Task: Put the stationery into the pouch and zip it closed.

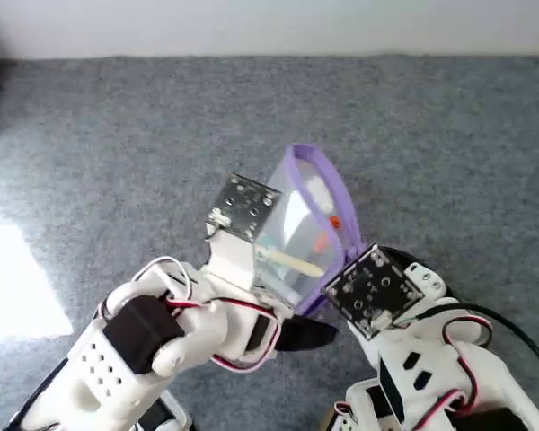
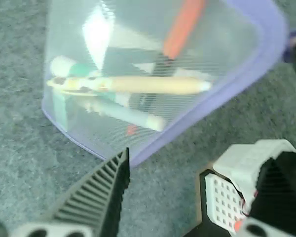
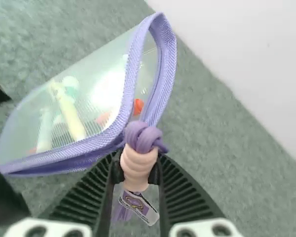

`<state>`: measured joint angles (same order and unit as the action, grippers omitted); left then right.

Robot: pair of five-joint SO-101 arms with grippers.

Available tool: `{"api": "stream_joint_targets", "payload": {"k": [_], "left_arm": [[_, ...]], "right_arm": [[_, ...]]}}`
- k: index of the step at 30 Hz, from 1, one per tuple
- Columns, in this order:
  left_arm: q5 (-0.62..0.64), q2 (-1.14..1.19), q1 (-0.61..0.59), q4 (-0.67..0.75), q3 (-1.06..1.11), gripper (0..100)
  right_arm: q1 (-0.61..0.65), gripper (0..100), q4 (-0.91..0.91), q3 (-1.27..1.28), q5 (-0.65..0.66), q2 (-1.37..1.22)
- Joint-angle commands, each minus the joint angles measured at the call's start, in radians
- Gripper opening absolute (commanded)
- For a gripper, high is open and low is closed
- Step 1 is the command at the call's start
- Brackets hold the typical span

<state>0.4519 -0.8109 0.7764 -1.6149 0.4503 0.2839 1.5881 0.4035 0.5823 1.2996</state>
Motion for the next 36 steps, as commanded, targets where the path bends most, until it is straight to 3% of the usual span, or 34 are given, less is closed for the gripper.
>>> {"api": "stream_joint_targets", "payload": {"k": [1,6,14,21,30,36], "left_arm": [[0.041,-0.015,0.014,0.066,-0.018,39],[0.094,-0.015,0.008,0.104,-0.016,39],[0.094,-0.025,-0.203,0.017,-0.018,39],[-0.003,-0.032,-0.361,-0.089,-0.027,39],[-0.173,-0.227,-0.563,-0.089,-0.024,39],[-0.25,-0.358,-0.539,-0.101,-0.021,39]], "right_arm": [[0.065,0.8,-0.038,-0.011,-0.026,0.008],[0.143,0.8,-0.054,-0.011,-0.084,0.007],[0.157,0.8,-0.133,-0.005,-0.152,-0.01],[0.157,0.8,-0.136,-0.009,-0.178,-0.073],[0.179,0.8,-0.137,-0.009,-0.178,-0.102],[0.3,0.8,-0.166,-0.005,-0.184,-0.104]]}}
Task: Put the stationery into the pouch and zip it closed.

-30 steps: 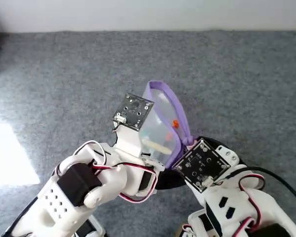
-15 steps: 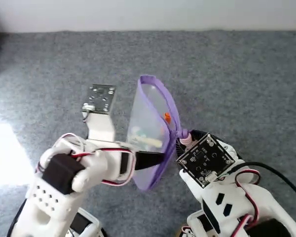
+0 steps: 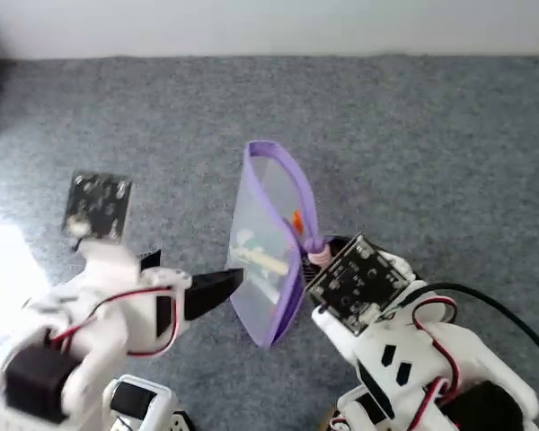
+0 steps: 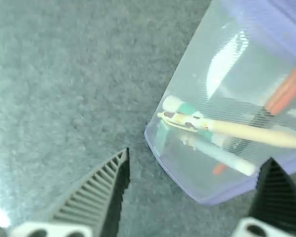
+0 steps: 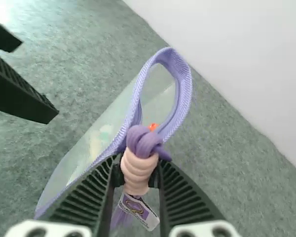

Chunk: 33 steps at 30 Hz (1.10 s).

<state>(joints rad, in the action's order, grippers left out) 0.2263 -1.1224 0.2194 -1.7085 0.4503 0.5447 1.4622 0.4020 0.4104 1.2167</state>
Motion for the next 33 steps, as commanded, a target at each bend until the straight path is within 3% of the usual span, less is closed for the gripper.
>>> {"api": "stream_joint_targets", "payload": {"k": [1,10,14,21,33], "left_arm": [[-0.025,-0.057,0.044,-0.008,-0.015,39],[0.124,-0.075,0.25,0.071,0.019,39],[0.146,-0.075,0.255,0.155,0.094,39],[0.199,-0.083,0.253,0.233,0.263,39],[0.104,-0.084,-0.029,0.233,0.28,39]], "right_arm": [[0.041,0.8,-0.062,-0.003,-0.012,-0.022],[0.084,0.8,-0.228,-0.009,-0.014,-0.139],[0.151,0.8,-0.248,-0.009,-0.02,-0.159],[0.156,0.8,-0.237,-0.009,-0.063,-0.157],[0.104,0.8,-0.14,-0.034,-0.069,-0.153]]}}
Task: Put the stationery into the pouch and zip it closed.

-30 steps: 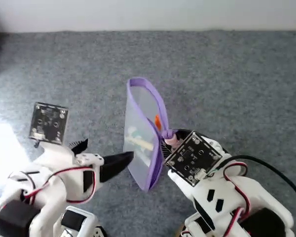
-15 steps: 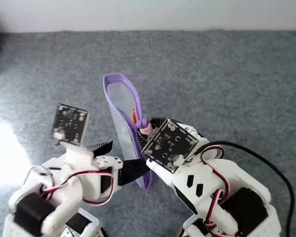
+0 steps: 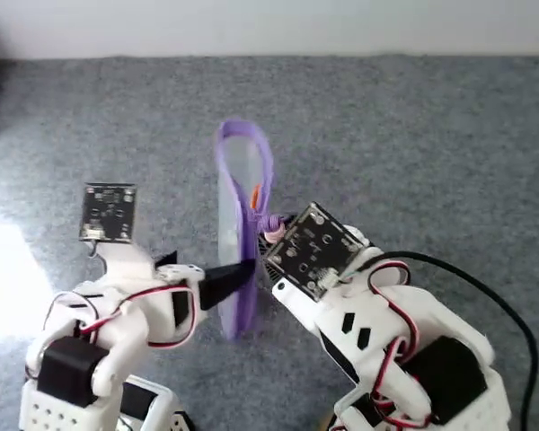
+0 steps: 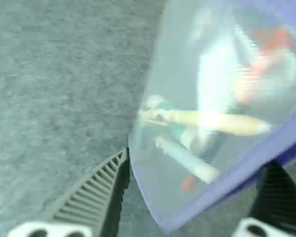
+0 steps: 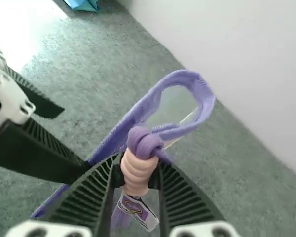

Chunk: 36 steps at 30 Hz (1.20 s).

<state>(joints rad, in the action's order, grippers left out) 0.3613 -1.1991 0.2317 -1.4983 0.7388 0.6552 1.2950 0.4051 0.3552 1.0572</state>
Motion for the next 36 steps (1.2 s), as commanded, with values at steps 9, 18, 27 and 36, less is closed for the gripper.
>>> {"api": "stream_joint_targets", "payload": {"k": [9,18,27,36], "left_arm": [[-0.106,-0.008,-0.041,0.009,-0.079,36],[-0.324,-0.008,-0.103,-0.074,-0.183,25],[-0.321,-0.008,0.018,-0.152,-0.271,27],[-0.319,-0.008,0.063,-0.181,-0.381,31]], "right_arm": [[-0.007,0.8,0.076,-0.046,-0.008,0.007],[-0.007,0.8,0.107,-0.049,-0.009,-0.002],[-0.007,0.8,0.107,-0.049,-0.009,-0.001],[-0.007,0.8,0.097,-0.049,-0.009,-0.002]]}}
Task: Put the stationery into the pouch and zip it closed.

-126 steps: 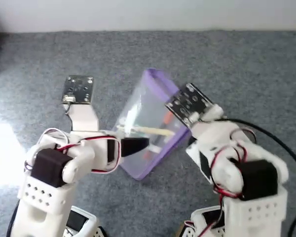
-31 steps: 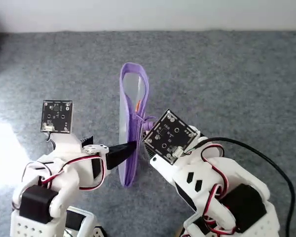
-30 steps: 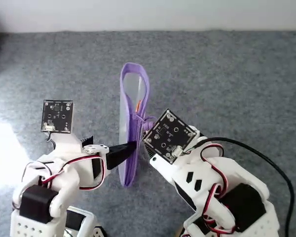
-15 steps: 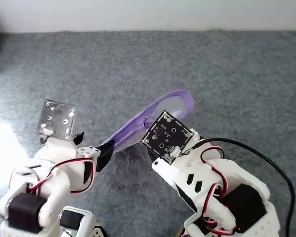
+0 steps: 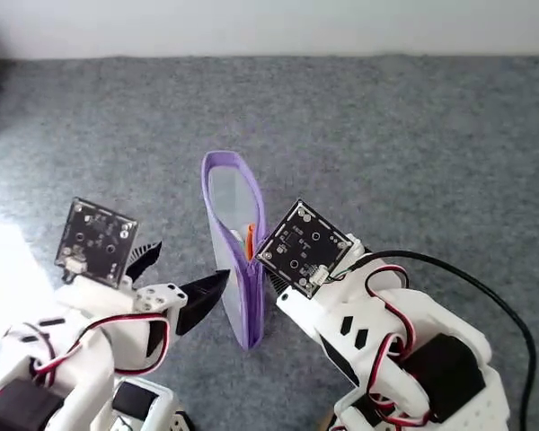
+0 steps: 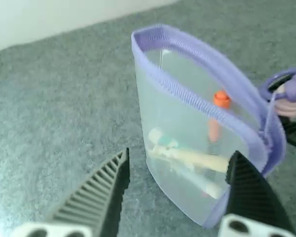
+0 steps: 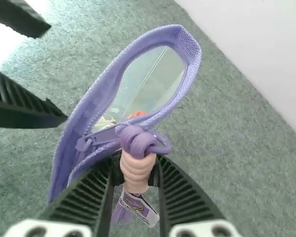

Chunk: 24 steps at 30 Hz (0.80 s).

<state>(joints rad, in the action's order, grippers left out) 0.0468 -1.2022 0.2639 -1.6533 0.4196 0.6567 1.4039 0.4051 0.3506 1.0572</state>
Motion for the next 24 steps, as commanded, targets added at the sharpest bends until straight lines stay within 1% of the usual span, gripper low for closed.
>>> {"api": "stream_joint_targets", "payload": {"k": [1,3,6,8,10,13,15,19,24], "left_arm": [[0.002,-0.005,0.061,-0.051,-0.071,31],[0.063,-0.005,0.135,-0.081,-0.091,31],[0.167,-0.003,0.258,-0.091,-0.114,31],[0.23,0.005,0.308,-0.084,-0.108,31],[0.273,0.005,0.33,-0.049,-0.07,31],[0.282,0.003,0.33,0.011,0.01,31],[0.284,-0.002,0.307,0.058,0.065,31],[0.278,-0.003,0.189,0.143,0.16,31],[0.222,-0.005,0.091,0.149,0.186,31]], "right_arm": [[-0.008,0.8,-0.024,-0.048,-0.005,-0.002],[-0.008,0.8,-0.05,-0.048,-0.003,-0.004],[-0.008,0.8,-0.073,-0.028,-0.002,-0.01],[-0.008,0.8,-0.081,-0.023,-0.003,-0.018],[-0.005,0.8,-0.09,-0.023,-0.003,-0.025],[0.025,0.8,-0.091,-0.025,-0.003,-0.027],[0.048,0.8,-0.087,-0.025,-0.005,-0.022],[0.051,0.8,-0.085,-0.025,-0.006,-0.019],[0.05,0.8,-0.053,-0.028,-0.003,-0.018]]}}
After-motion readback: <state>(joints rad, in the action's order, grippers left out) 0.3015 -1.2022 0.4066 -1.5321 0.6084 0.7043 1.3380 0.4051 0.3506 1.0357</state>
